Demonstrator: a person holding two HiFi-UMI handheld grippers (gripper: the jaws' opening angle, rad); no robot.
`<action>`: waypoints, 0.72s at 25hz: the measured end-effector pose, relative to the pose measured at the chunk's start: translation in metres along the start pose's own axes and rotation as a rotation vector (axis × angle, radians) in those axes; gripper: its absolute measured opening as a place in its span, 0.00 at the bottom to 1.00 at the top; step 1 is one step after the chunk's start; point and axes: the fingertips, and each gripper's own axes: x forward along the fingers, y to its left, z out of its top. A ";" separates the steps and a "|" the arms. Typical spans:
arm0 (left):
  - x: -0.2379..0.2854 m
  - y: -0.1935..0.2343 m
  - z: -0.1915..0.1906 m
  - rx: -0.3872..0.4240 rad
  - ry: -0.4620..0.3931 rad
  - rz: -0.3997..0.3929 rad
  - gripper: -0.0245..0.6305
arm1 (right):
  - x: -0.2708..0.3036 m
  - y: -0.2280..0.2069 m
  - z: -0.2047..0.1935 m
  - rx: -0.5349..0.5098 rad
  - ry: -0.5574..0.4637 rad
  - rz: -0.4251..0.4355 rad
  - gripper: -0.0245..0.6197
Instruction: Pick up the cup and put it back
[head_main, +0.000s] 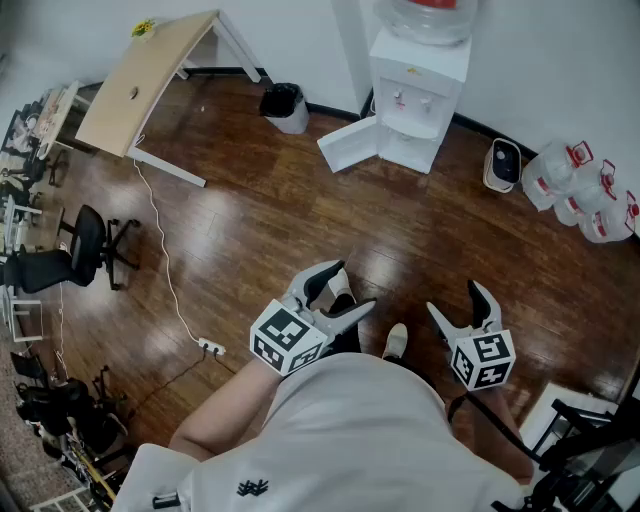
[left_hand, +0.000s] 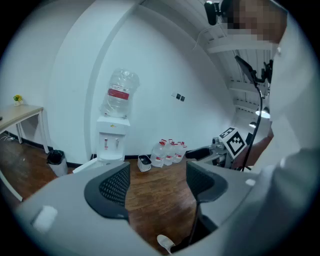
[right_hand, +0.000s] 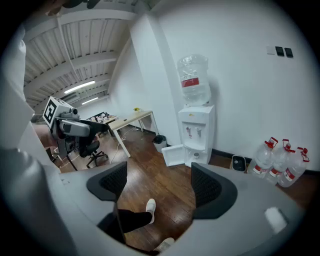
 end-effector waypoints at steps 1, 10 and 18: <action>0.002 0.017 0.008 -0.004 -0.005 -0.007 0.53 | 0.014 0.002 0.007 0.002 0.011 -0.006 0.67; 0.030 0.166 0.032 0.024 0.047 -0.083 0.53 | 0.178 -0.013 0.054 -0.008 0.069 -0.059 0.67; 0.117 0.273 -0.011 0.038 0.077 -0.035 0.53 | 0.390 -0.102 0.019 0.024 0.135 -0.039 0.67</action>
